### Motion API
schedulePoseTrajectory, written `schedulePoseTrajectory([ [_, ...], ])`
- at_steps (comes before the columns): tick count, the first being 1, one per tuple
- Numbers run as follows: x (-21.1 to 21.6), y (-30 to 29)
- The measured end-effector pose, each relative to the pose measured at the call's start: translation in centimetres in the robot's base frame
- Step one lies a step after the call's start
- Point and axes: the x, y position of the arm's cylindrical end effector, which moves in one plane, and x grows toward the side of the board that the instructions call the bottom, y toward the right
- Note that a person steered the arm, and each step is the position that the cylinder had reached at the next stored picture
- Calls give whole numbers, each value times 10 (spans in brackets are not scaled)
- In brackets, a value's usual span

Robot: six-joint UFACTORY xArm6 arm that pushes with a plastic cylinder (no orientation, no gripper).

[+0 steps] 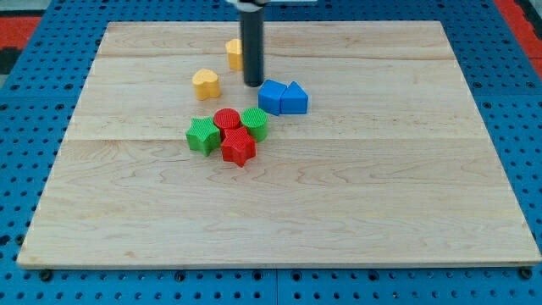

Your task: Move the green circle towards the top right corner of the board

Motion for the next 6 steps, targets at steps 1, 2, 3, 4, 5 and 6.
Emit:
schedulePoseTrajectory([
  [1, 32, -24],
  [2, 51, -26],
  [3, 69, 11],
  [4, 87, 59],
  [5, 104, 46],
  [6, 122, 96],
])
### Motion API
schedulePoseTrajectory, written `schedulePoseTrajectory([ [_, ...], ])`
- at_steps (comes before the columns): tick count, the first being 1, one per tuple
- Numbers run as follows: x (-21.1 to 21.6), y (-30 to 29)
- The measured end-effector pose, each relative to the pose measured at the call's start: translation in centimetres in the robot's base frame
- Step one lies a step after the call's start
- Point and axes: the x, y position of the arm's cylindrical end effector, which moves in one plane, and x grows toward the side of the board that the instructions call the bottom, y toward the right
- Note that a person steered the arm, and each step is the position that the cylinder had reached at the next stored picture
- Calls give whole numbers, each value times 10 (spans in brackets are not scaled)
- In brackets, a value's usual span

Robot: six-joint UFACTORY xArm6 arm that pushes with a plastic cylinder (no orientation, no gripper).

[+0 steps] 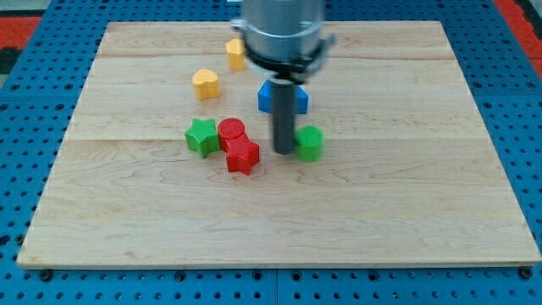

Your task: Move the green circle towards the top right corner of the board

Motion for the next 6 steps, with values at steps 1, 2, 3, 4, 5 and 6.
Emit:
schedulePoseTrajectory([
  [1, 1, 92],
  [2, 5, 153],
  [3, 4, 174],
  [4, 40, 221],
  [5, -11, 217],
  [6, -54, 144],
])
